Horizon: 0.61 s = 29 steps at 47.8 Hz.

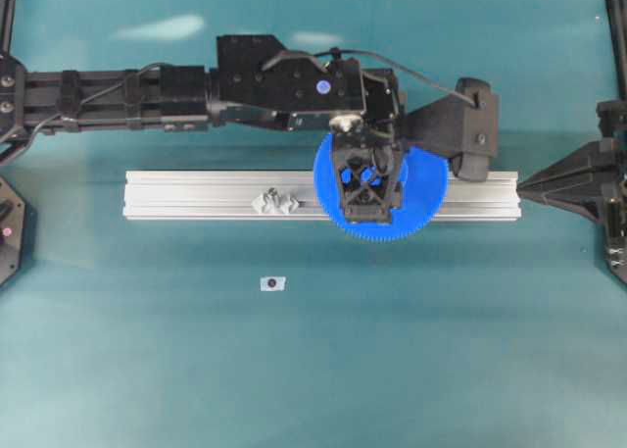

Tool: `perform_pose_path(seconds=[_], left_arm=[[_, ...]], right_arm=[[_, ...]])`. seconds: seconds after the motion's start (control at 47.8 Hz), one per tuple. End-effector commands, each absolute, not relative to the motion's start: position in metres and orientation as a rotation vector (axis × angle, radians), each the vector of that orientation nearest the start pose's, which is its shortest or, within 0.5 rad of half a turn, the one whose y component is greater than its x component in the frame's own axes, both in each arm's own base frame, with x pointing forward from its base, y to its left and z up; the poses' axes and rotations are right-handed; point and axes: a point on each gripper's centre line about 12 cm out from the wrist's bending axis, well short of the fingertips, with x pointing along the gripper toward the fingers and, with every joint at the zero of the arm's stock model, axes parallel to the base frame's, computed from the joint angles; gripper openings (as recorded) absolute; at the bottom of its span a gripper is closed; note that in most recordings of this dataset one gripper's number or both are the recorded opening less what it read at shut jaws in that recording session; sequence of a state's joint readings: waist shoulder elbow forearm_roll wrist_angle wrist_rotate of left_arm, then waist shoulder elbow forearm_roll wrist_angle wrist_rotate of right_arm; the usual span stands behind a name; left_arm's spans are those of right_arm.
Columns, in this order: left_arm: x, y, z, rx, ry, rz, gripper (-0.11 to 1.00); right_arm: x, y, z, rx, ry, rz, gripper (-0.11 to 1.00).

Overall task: Insert the large gear onto the shaft.
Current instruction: 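Align the gear's bore over the right metal shaft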

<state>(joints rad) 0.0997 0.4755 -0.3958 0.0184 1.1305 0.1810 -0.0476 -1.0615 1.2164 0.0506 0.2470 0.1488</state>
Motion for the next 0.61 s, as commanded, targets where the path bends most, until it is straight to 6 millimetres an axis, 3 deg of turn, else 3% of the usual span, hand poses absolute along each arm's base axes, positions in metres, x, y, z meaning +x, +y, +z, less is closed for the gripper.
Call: perform_pose_path(seconds=[0.0, 0.585], left_arm=[[0.530, 0.058, 0.260, 0.118, 1.147, 0.000, 0.77], [0.539, 0.070, 0.234, 0.102, 1.181, 0.014, 0.77]], right_arm=[[0.174, -0.007, 0.237, 0.213, 0.383, -0.077, 0.11], [0.171, -0.007, 0.240, 0.216, 0.369, -0.075, 0.11]])
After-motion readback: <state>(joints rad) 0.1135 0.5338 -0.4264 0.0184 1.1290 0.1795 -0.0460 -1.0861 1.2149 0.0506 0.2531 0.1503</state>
